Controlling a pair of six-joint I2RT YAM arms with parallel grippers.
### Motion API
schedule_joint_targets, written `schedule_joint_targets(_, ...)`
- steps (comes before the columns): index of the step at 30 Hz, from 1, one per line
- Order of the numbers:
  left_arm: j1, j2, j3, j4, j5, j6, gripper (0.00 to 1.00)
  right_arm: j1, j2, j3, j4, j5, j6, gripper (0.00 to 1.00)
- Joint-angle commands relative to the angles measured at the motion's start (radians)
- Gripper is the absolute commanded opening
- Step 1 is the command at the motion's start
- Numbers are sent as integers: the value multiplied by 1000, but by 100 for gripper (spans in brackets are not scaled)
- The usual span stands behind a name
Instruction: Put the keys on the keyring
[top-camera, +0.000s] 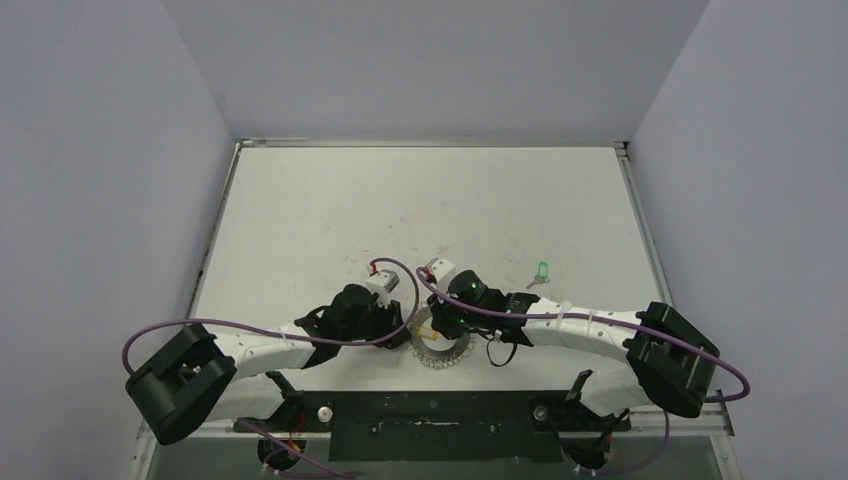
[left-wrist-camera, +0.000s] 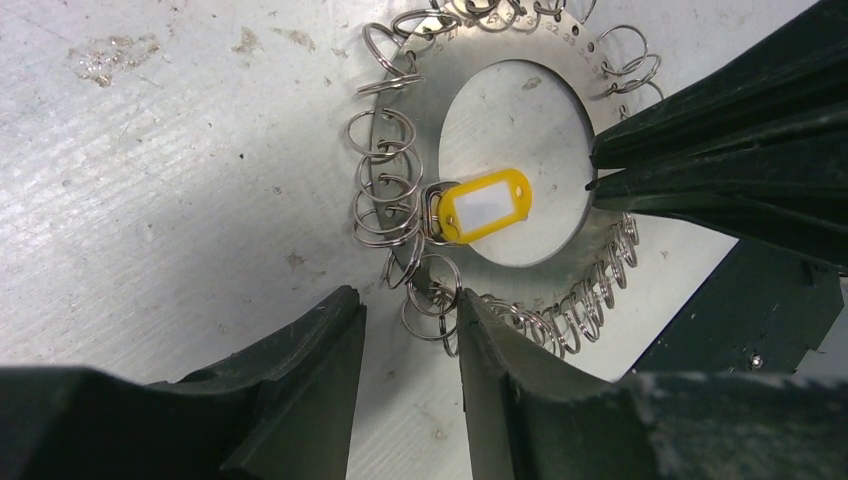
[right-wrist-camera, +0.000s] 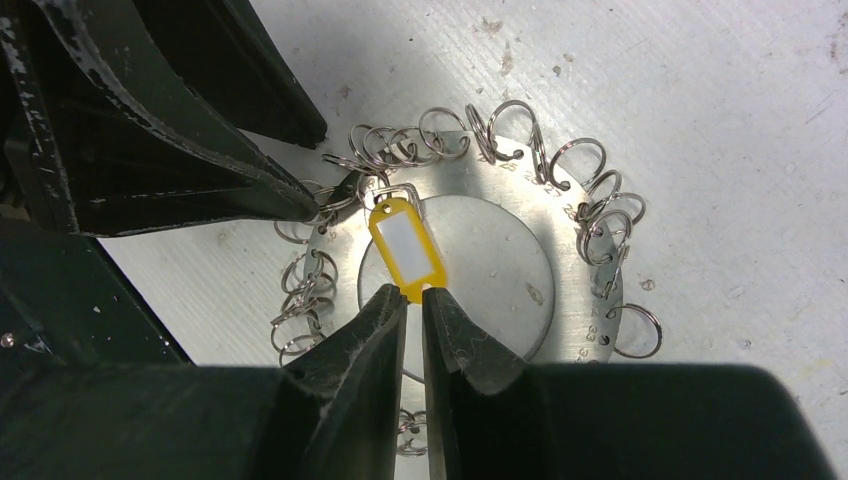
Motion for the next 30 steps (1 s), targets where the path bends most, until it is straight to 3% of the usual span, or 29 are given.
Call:
schedule_joint_targets(1,-5,24,24,77,-11,-9,37,-7,-28,2,16,-1,10,15)
schedule_joint_targets(15,-2,1,22,128,-19,-12,46,-5,12,12,25,-32,11,15)
schedule_joint_targets(19,3,11,16,140,-20,-24,36,-6,23,13,31,-39,12,15)
schedule_joint_targets(30,5,43,22,137,-20,6,26,-6,30,15,33,-44,11,16)
